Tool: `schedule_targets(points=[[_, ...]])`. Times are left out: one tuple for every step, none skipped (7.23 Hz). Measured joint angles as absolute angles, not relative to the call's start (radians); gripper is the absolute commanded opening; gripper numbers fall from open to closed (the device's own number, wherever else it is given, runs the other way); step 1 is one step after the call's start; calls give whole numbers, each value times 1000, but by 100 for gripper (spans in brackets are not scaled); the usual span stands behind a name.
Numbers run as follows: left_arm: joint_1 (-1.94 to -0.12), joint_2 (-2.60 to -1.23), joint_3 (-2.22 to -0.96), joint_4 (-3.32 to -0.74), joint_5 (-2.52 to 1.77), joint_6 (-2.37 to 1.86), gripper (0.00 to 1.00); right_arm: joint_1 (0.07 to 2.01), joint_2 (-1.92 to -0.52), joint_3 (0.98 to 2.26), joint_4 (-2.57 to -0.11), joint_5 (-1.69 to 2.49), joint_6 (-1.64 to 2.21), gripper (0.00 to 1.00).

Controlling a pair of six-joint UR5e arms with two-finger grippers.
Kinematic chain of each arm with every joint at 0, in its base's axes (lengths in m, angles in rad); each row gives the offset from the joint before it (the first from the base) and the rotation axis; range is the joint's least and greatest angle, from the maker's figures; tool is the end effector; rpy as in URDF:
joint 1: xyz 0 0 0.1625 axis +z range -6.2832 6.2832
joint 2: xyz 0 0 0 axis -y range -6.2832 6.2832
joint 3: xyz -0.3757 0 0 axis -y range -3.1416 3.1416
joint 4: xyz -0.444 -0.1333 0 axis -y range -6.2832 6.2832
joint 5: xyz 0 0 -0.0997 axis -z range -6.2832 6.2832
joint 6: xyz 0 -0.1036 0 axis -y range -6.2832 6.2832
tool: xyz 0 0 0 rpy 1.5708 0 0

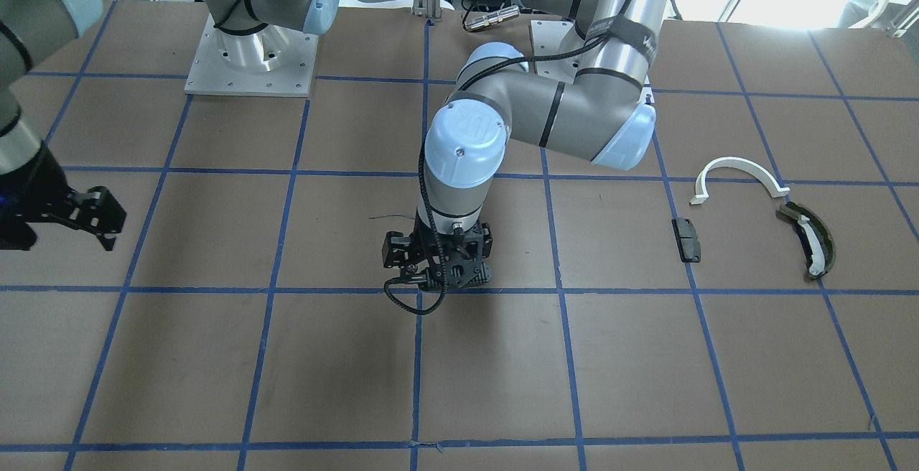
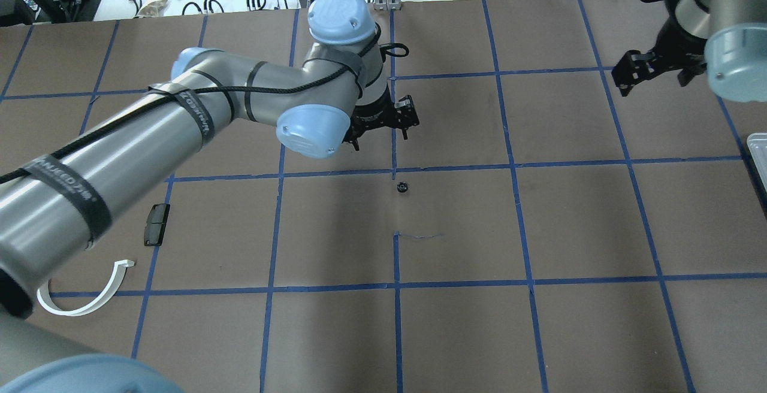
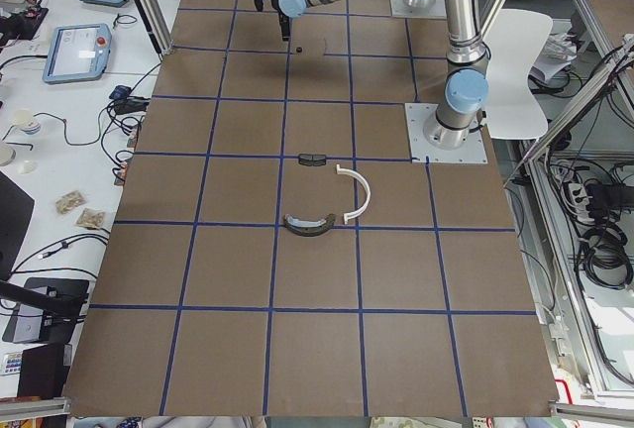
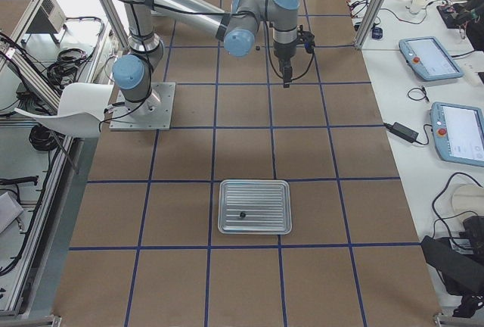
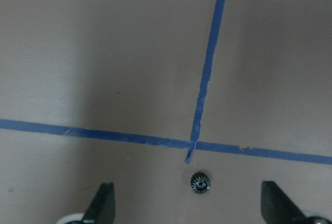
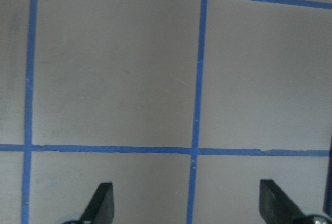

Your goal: Place bearing gear from tray to pile

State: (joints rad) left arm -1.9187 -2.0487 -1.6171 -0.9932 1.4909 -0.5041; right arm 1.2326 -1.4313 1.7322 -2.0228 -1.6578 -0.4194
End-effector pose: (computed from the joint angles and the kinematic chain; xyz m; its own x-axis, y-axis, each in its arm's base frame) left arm -0.3589 -0.5743 0.1761 -0.9837 -0.1524 0.0956 -0.1538 0.9881 -0.0082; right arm -0.0786 -0.5982 0.3159 -0.9879 -0.0666 0.1398 -0.0813 0.9914 -0.1025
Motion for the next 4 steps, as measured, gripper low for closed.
schedule_targets(points=[[-1944, -2091, -1651, -909, 1494, -518, 100, 1154, -1440, 1733, -2014, -1655, -514, 99], [-1967, -2120, -1692, -832, 1496, -528, 100, 1075, -1442, 1735, -2012, -1647, -639, 100], [-1983, -2133, -1731, -782, 1498, -530, 98, 983, -1439, 1737, -2011, -1626, -789, 100], [-1990, -2140, -1758, -744, 1498, -526, 83, 867, -1428, 1740, -2011, -1598, -980, 100]])
